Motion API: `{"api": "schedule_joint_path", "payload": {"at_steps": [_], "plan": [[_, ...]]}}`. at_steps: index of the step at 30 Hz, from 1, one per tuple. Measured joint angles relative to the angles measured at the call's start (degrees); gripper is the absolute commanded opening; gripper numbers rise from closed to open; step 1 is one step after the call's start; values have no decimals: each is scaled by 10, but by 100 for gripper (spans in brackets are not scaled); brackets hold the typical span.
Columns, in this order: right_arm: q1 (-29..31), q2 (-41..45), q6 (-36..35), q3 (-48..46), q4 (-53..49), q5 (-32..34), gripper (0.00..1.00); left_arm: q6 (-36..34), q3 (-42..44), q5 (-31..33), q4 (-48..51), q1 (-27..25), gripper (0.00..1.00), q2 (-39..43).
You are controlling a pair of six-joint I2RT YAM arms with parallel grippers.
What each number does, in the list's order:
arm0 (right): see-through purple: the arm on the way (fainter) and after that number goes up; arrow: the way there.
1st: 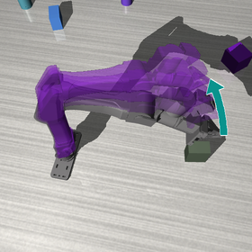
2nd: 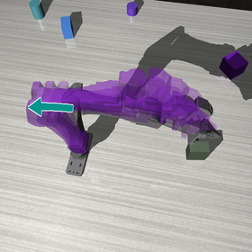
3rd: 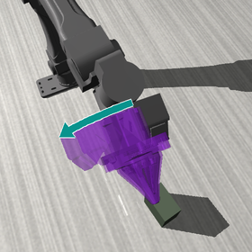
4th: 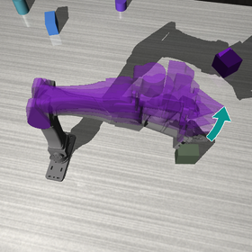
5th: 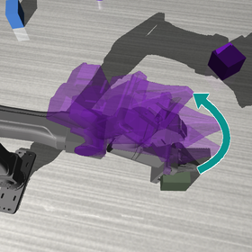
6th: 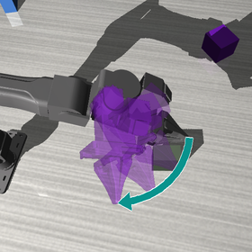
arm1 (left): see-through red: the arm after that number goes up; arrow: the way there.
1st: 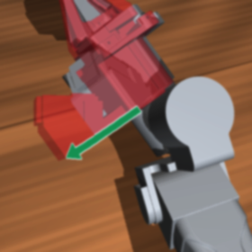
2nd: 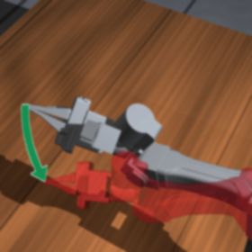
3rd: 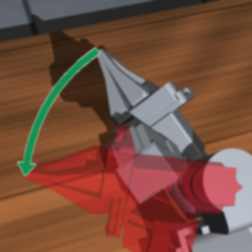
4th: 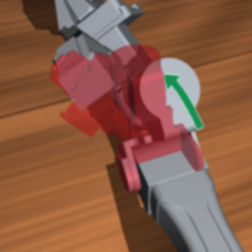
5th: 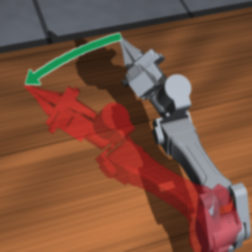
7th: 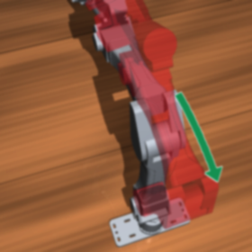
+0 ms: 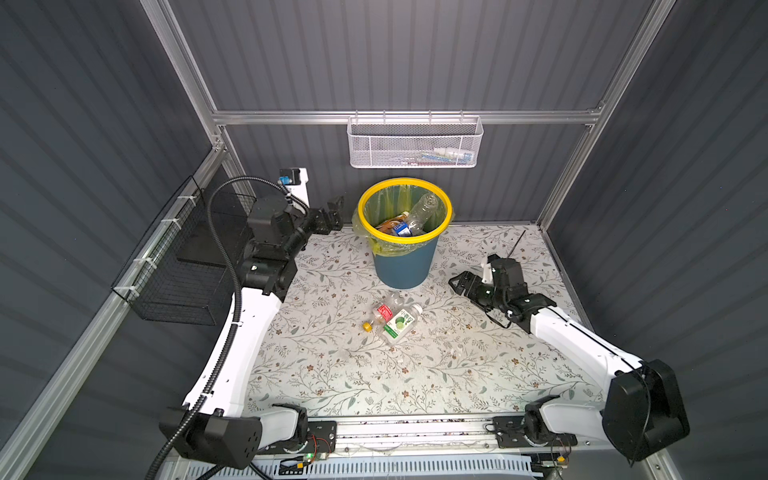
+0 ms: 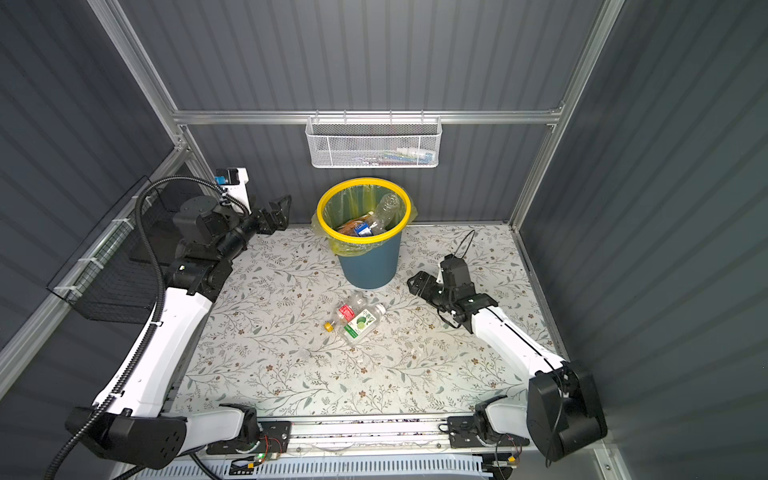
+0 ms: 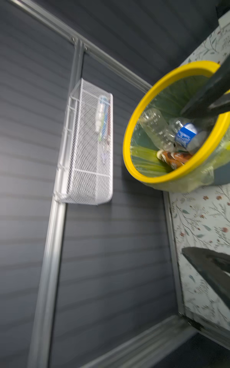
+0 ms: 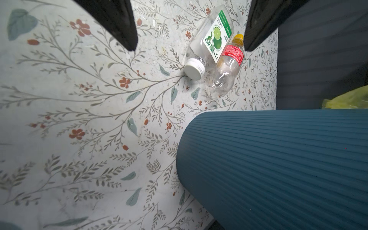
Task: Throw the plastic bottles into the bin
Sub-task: 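Open the left gripper to drop the white-cap bottle into the bin, then withdraw the left arm while the right gripper reaches down to the lime-label bottle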
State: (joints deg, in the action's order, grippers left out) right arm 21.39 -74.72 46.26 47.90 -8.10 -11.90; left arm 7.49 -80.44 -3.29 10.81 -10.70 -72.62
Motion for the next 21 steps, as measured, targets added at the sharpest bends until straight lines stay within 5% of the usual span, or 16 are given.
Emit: {"api": "schedule_joint_path", "payload": {"at_steps": [8, 21], "plan": [[94, -61, 59, 18, -10, 42, 86, -34, 103, 23, 78, 19, 100, 12], [209, -190, 164, 115, -42, 59, 87, -41, 186, 2, 70, 66, 100, 25]]}}
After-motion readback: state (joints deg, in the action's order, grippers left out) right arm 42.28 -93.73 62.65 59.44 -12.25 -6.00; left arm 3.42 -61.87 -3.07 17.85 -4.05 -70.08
